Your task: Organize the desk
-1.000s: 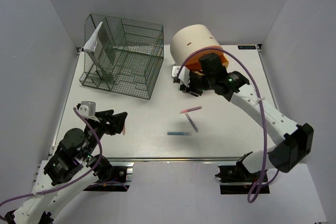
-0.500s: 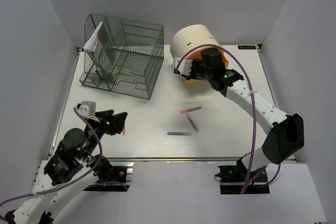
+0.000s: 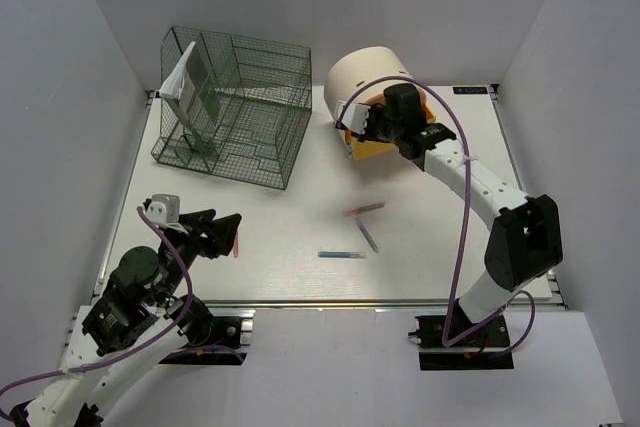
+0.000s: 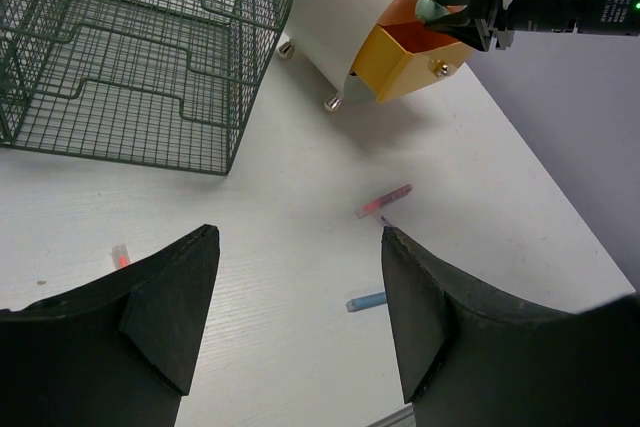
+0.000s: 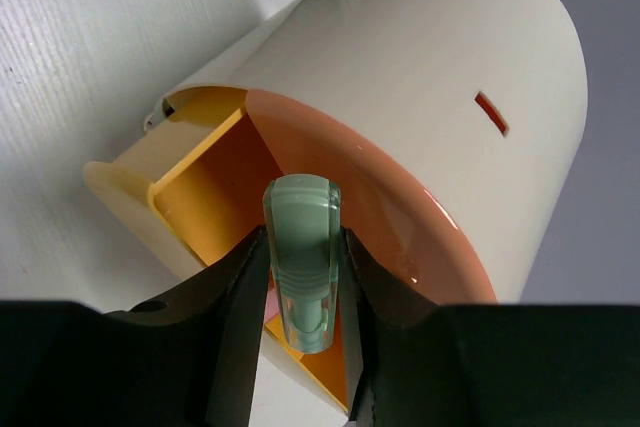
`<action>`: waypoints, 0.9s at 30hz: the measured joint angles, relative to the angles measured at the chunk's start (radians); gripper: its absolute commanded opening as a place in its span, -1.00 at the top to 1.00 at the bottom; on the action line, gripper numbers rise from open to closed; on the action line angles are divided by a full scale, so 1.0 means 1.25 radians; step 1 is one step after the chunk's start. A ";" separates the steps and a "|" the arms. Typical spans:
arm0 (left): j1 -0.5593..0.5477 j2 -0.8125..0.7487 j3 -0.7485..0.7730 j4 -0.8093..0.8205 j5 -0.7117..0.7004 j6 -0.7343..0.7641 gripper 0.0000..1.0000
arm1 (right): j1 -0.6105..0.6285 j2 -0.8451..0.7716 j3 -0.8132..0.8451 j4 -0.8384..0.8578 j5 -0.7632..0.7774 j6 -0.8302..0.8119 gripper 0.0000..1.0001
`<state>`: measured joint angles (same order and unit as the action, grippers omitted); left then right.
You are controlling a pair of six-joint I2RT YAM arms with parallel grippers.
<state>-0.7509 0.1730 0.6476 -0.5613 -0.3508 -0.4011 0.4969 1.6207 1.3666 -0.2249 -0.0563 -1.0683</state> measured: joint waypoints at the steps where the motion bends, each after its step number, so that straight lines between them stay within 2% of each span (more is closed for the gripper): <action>1: 0.000 0.000 0.000 0.000 0.000 0.000 -0.51 | -0.002 0.002 0.004 0.000 -0.001 0.002 0.22; 8: 0.000 0.000 0.000 0.000 0.000 0.000 -0.52 | -0.015 0.004 0.009 0.007 -0.020 0.016 0.07; 13: 0.000 0.000 0.000 0.000 0.000 0.000 -0.51 | -0.015 0.004 0.016 0.008 -0.030 0.028 0.15; 14: 0.000 0.000 0.000 0.000 0.000 0.000 -0.51 | -0.016 0.004 0.018 0.009 -0.035 0.037 0.20; 16: 0.000 0.000 0.000 0.000 0.000 0.000 -0.52 | -0.016 -0.006 0.019 0.010 -0.047 0.069 0.90; 17: 0.000 -0.002 0.000 0.000 0.000 0.000 -0.52 | -0.016 -0.016 0.018 0.013 -0.050 0.101 1.00; 21: 0.000 -0.013 0.000 0.000 0.000 0.000 -0.52 | -0.027 -0.123 -0.039 0.074 -0.017 0.324 1.00; 24: 0.000 -0.014 0.000 0.000 0.000 0.000 -0.52 | -0.058 -0.226 -0.081 0.076 -0.008 0.499 1.00; 27: 0.000 -0.014 0.000 0.000 0.000 0.000 -0.52 | -0.096 -0.270 -0.101 0.070 -0.002 0.652 1.00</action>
<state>-0.7509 0.1551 0.6472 -0.5610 -0.3504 -0.4011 0.3767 1.2831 1.2407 -0.1368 -0.0586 -0.2539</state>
